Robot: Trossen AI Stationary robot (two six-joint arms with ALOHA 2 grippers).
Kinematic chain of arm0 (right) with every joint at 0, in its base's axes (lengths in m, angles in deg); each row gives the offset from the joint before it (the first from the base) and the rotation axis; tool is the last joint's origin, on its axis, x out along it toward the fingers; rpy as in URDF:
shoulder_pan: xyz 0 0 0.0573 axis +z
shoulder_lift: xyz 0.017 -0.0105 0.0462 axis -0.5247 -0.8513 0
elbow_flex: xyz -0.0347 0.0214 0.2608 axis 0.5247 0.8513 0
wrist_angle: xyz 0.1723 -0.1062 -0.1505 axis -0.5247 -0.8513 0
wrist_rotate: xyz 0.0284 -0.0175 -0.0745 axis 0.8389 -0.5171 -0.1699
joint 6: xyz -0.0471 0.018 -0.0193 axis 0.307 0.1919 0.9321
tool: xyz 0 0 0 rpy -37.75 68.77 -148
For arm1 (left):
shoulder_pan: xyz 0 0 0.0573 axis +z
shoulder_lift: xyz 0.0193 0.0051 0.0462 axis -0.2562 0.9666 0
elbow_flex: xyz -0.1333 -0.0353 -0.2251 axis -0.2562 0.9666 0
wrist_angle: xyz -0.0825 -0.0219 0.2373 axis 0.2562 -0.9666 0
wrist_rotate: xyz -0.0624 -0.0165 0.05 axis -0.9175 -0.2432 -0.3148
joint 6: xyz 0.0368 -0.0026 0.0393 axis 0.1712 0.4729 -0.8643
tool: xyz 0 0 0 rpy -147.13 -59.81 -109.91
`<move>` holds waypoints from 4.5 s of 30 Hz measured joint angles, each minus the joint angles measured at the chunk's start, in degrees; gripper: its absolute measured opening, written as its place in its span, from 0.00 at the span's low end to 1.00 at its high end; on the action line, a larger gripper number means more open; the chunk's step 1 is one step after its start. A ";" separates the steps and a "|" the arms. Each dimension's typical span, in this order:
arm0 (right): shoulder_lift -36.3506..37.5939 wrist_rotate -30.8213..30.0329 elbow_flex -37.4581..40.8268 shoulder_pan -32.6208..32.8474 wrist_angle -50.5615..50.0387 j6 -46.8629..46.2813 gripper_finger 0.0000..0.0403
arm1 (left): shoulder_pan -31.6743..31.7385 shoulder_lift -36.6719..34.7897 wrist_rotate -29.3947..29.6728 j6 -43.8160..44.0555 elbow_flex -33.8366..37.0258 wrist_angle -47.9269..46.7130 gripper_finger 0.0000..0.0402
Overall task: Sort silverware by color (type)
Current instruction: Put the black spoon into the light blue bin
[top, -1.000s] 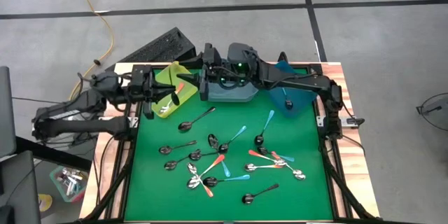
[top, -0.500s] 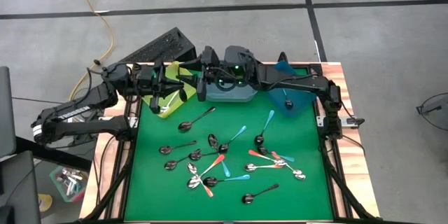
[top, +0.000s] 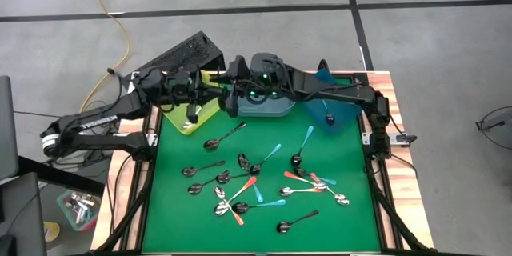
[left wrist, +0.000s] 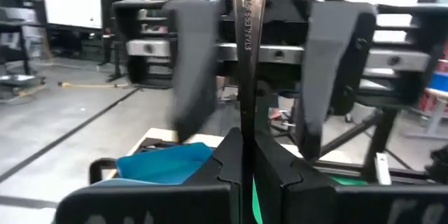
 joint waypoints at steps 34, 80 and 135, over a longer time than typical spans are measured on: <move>0.03 3.65 0.09 -11.01 -6.94 6.64 0.05 | 1.09 1.57 17.14 7.00 -0.09 -7.54 0.29; 0.09 -3.10 24.28 -18.80 -14.34 18.81 0.05 | 5.61 -11.54 26.82 11.50 -0.04 -26.73 0.34; -7.28 2.11 9.97 -18.83 -21.78 18.13 0.56 | 5.27 -9.93 16.96 12.16 -0.02 -35.38 0.38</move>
